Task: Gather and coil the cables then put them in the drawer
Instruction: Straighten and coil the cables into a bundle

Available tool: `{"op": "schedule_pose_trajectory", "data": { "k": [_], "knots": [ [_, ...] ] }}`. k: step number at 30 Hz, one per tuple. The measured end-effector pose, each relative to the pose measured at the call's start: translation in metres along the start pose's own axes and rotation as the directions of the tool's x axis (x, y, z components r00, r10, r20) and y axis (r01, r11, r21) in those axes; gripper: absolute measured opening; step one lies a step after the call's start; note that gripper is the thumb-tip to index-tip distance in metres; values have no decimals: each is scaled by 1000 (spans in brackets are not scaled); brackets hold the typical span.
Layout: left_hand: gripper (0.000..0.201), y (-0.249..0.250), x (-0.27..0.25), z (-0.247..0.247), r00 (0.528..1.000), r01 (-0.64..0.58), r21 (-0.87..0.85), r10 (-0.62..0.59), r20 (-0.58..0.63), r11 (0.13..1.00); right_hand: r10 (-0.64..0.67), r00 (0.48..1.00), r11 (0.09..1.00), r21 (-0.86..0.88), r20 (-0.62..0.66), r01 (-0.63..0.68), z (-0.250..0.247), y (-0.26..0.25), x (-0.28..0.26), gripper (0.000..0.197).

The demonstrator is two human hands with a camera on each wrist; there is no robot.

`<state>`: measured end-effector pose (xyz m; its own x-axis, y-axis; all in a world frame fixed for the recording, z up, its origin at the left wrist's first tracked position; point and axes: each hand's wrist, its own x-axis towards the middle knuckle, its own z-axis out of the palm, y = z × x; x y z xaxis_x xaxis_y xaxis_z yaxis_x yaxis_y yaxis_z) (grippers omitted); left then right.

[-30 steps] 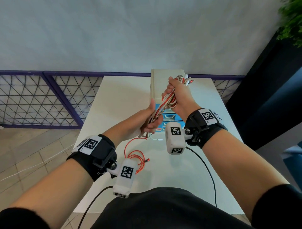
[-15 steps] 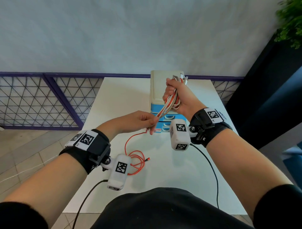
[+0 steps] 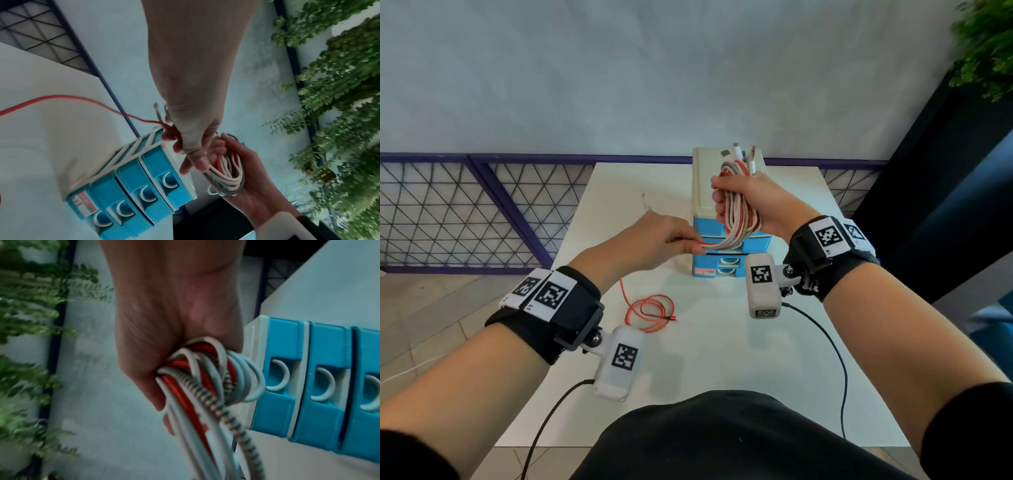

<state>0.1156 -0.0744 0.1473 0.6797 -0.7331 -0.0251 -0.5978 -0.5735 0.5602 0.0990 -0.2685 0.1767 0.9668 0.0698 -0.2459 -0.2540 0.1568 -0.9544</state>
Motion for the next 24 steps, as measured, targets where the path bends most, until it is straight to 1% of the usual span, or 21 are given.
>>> {"op": "schedule_pose_trajectory", "data": {
  "k": [2, 4, 5, 6, 8, 10, 13, 15, 18, 20, 24],
  "knots": [
    [25, 4, 6, -4, 992, -53, 154, 69, -103, 987, -18, 1000, 983, -185, 12, 19, 5, 0, 0, 15],
    [37, 9, 8, -6, 980, -41, 206, 79, -180, 978, -19, 1000, 929, -369, 24, 27, 9, 1, 0, 22],
    [47, 10, 9, -6, 973, -33, 207, 79, -216, 978, -12, 1000, 909, -417, 23, 21, 10, 1, -1, 23],
    [56, 12, 9, -6, 964, -27, 206, 80, -254, 978, -1, 1000, 905, -426, 18, 9, 10, 0, -2, 22],
    [66, 14, 7, -6, 949, -11, 208, 76, -307, 978, 29, 999, 898, -439, 32, -12, 10, -1, -3, 23],
    [70, 18, 6, -5, 946, -12, 229, 85, -313, 973, 65, 995, 869, -495, 72, -21, 11, 0, -6, 26],
    [75, 23, 6, -2, 945, -59, 215, 124, -302, 975, 121, 986, 845, -532, 113, -42, 14, -1, -12, 14],
    [80, 23, 4, -1, 941, -97, 198, 155, -300, 975, 147, 980, 852, -521, 138, -54, 14, -1, -15, 10],
    [94, 24, 4, 0, 942, -128, 205, 184, -281, 970, 131, 979, 865, -500, 154, -37, 15, 4, -17, 12],
    [102, 24, 4, -2, 947, -126, 225, 185, -264, 966, 102, 984, 866, -500, 147, -15, 18, 9, -17, 10],
    [108, 20, 7, -3, 943, -133, 313, 218, -253, 940, 35, 997, 911, -412, 76, 0, 17, 12, -13, 12]
  ]
}}
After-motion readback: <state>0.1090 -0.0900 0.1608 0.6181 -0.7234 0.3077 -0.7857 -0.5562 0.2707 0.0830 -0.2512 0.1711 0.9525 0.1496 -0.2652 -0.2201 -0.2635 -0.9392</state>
